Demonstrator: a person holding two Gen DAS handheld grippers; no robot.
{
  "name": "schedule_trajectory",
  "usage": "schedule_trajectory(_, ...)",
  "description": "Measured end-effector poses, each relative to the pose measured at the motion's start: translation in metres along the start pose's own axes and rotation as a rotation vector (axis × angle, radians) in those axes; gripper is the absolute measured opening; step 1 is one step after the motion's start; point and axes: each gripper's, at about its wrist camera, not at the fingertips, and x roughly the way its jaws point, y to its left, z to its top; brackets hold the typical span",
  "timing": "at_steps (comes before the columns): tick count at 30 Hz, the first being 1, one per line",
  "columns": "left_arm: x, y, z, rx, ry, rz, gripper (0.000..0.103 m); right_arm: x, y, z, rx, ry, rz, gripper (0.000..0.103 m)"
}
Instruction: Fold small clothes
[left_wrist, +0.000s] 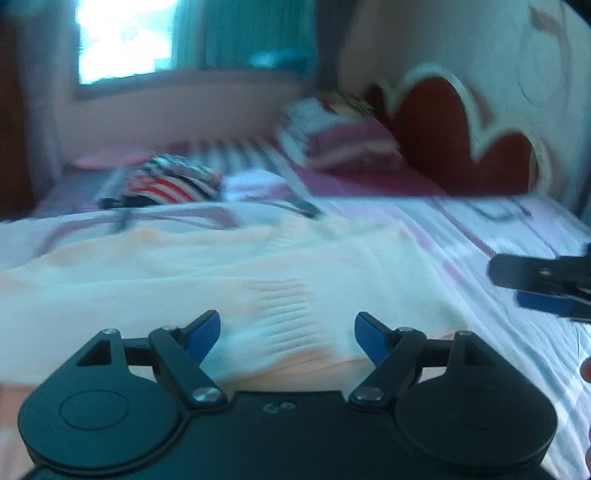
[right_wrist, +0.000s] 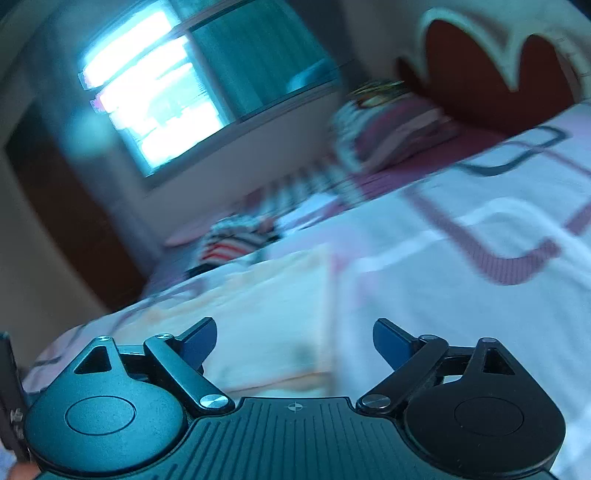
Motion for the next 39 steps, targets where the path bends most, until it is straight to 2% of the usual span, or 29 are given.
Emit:
schedule_trajectory(1,-0.011,0.014,-0.005,-0.025,-0.01,0.037,0.078,0.005,0.007,0.0,0.004,0.024,0.037,0.067)
schedule_trajectory(3,-0.031,0.047,-0.019,-0.067,-0.014,0.131,0.078,0.019,0.018,-0.003,0.005,0.073,0.086,0.06)
schedule_trajectory(7,-0.065,0.109,-0.045,-0.138,-0.009,0.298,0.079,0.054,0.041,-0.015,0.015,0.167,0.14,0.06)
schedule_trajectory(10,-0.066,0.144,-0.052,-0.191,0.027,0.332,0.079,0.075,0.057,-0.027,0.001,0.216,0.159,0.06)
schedule_trajectory(12,-0.06,0.156,-0.051,-0.199,0.045,0.305,0.079,0.087,0.065,-0.033,-0.025,0.241,0.134,0.06)
schedule_trajectory(14,-0.05,0.162,-0.047,-0.202,0.053,0.288,0.079,0.094,0.072,-0.035,-0.062,0.248,0.13,0.047)
schedule_trajectory(15,-0.046,0.164,-0.044,-0.201,0.054,0.292,0.079,0.097,0.079,-0.036,-0.084,0.261,0.131,0.029)
schedule_trajectory(16,-0.043,0.166,-0.043,-0.207,0.047,0.291,0.079,0.101,0.085,-0.037,-0.112,0.281,0.125,0.018)
schedule_trajectory(18,-0.036,0.172,-0.038,-0.231,0.045,0.283,0.079,0.108,0.093,-0.039,-0.159,0.291,0.1,0.005)
schedule_trajectory(21,-0.03,0.179,-0.042,-0.244,0.054,0.292,0.079,0.104,0.105,-0.031,-0.235,0.238,0.081,0.004)
schedule_trajectory(26,-0.028,0.174,-0.041,-0.183,0.079,0.311,0.078,0.059,0.107,0.011,-0.267,0.028,0.073,0.004)
schedule_trajectory(30,-0.028,0.173,-0.04,-0.166,0.083,0.313,0.075,0.051,0.096,0.021,-0.278,0.02,0.041,0.004)
schedule_trajectory(39,-0.031,0.176,-0.039,-0.154,0.085,0.295,0.068,0.031,0.065,0.012,-0.24,0.035,-0.012,0.004)
